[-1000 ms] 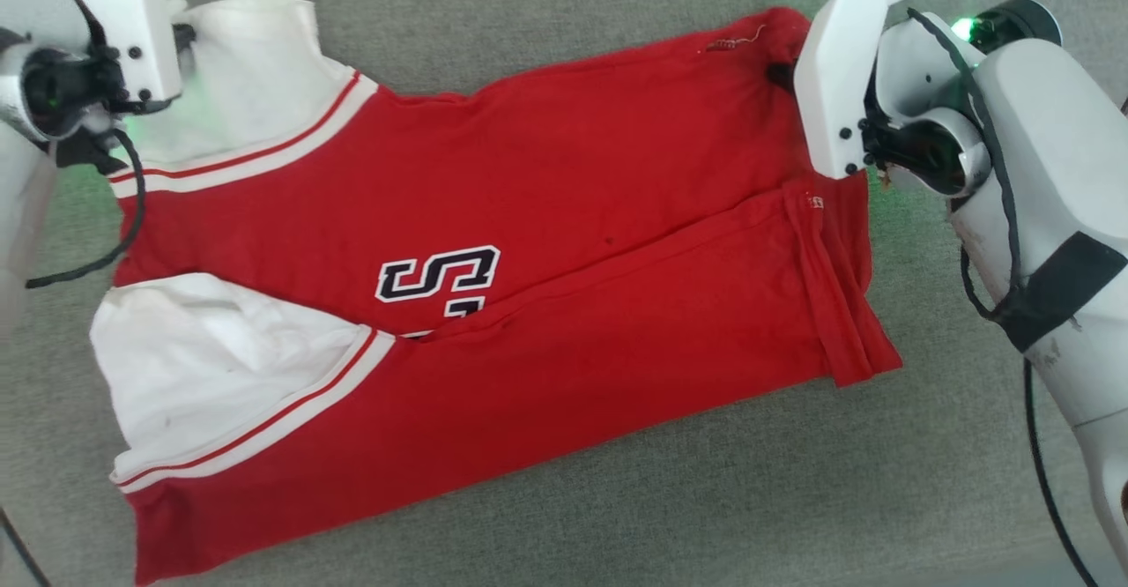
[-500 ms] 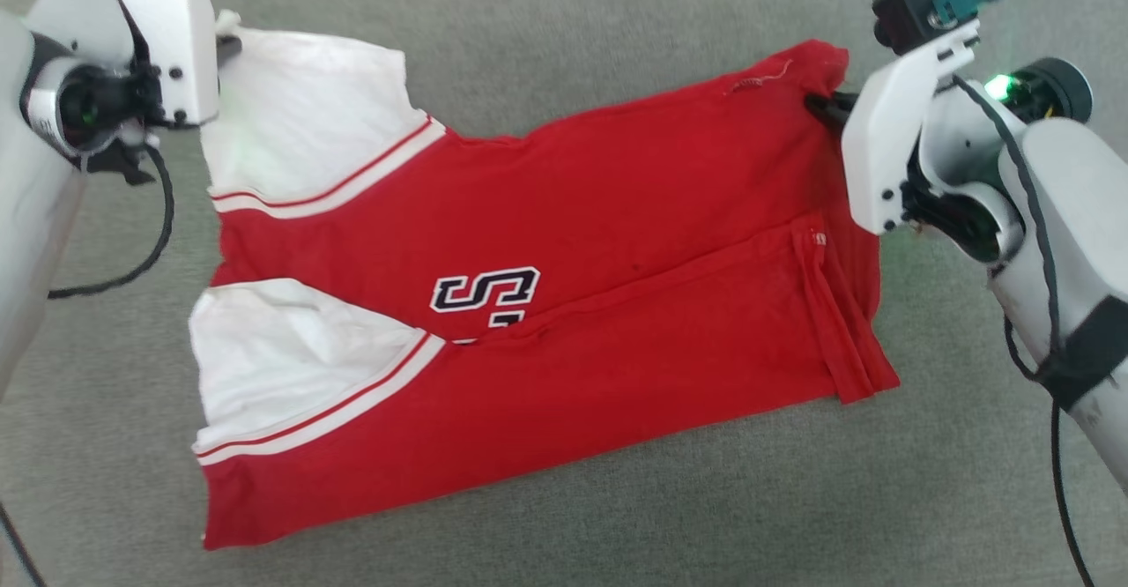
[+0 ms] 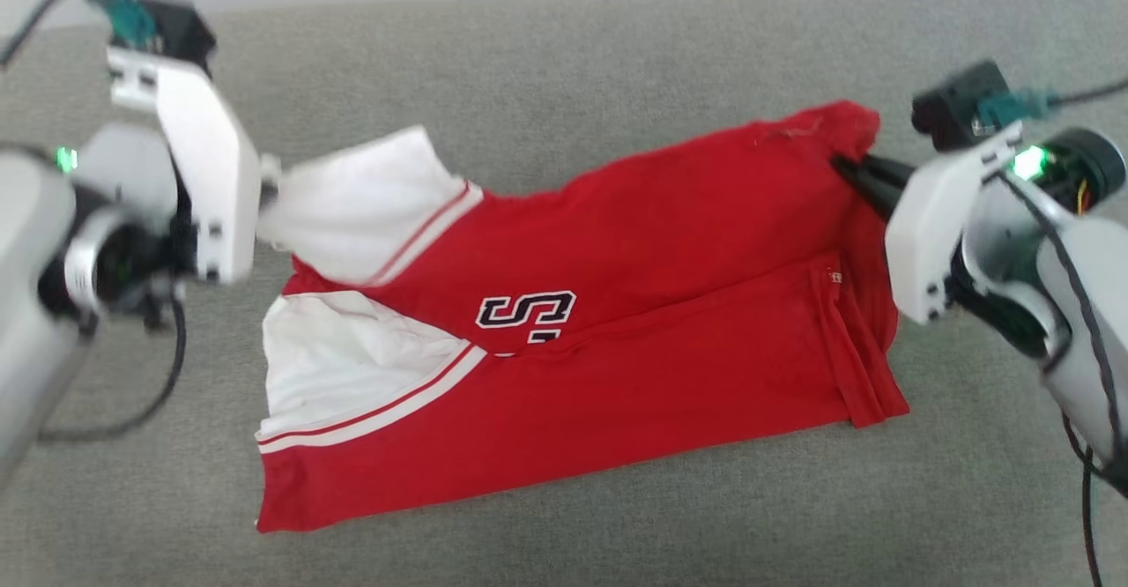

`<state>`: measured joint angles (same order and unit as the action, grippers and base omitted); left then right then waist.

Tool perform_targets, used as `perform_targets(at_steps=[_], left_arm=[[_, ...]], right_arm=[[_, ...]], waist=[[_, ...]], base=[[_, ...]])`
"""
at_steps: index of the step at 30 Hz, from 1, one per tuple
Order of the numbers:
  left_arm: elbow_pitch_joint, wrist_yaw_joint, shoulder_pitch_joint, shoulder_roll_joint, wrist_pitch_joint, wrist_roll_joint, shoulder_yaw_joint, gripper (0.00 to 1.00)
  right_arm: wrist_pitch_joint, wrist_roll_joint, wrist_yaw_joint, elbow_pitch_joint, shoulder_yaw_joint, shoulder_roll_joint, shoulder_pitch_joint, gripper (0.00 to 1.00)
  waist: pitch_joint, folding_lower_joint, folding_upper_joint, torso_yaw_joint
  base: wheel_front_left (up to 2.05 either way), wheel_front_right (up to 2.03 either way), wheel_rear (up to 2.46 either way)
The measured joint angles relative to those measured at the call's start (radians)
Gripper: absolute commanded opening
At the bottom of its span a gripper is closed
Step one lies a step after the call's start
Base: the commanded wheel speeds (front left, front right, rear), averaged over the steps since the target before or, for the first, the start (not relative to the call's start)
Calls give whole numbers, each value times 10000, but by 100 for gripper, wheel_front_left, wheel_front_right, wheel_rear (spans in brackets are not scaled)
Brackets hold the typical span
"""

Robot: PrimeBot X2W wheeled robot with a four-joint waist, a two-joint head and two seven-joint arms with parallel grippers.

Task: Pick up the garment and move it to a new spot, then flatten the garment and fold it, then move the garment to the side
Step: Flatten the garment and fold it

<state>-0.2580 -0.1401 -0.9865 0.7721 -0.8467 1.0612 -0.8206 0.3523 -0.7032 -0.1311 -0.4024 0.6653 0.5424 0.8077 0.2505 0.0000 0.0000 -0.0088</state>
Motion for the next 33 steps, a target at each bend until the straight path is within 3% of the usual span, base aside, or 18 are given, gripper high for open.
perform_targets(at_steps=[9, 13, 18, 19, 20, 21, 23, 24, 25, 33], left_arm=[[4228, -2240, 2573, 1549, -242, 642, 98, 0], [4915, -2700, 3493, 1720, -33, 792, -33, 0], [4502, -2692, 4262, 1475, 288, 1085, -293, 0], [4326, -2650, 4350, 1381, 293, 1103, -362, 0], [4184, -2516, 4411, 1302, 355, 1095, -453, 7], [3981, -2426, 4419, 1206, 489, 1074, -464, 35], [3638, -2314, 4418, 980, 686, 1083, -439, 46], [3511, -2197, 4419, 934, 802, 1049, -462, 88], [3363, -2169, 4421, 886, 936, 1030, -426, 100], [3321, -1739, 4820, 861, 2452, 1020, 142, 100]], right_arm=[[-453, -251, -2, 1168, 67, 1053, -1491, 0], [-493, -397, -2, 1252, 54, 1202, -2196, 0], [-456, -633, -2, 639, -17, 863, -2686, 0], [-449, -679, -2, 426, -81, 729, -2706, 30], [-364, -732, 0, 276, -67, 619, -2718, 50], [-339, -700, 0, 184, 15, 556, -2731, 95], [-293, -800, 0, -36, -65, 339, -2772, 100], [-251, -803, 0, -61, -50, 284, -2773, 100], [-180, -819, 0, -73, -44, 245, -2773, 100], [1020, -1787, 0, 58, -719, 222, -3205, 100]], waist=[[-277, 0, 0, 177], [-319, 0, 0, 207], [-385, 0, 0, 195], [-398, 0, 0, 188], [-413, 0, 0, 181], [-422, 0, 0, 182], [-459, 0, 0, 189], [-485, 0, 0, 189], [-517, 0, 0, 186], [-815, 0, 0, 148]], base=[[0, 0, 0], [0, 0, 0], [0, 0, 0], [0, 0, 0], [0, 0, 0], [0, 0, 0], [0, 0, 0], [0, 0, 0], [0, 0, 0], [0, 0, 0]])
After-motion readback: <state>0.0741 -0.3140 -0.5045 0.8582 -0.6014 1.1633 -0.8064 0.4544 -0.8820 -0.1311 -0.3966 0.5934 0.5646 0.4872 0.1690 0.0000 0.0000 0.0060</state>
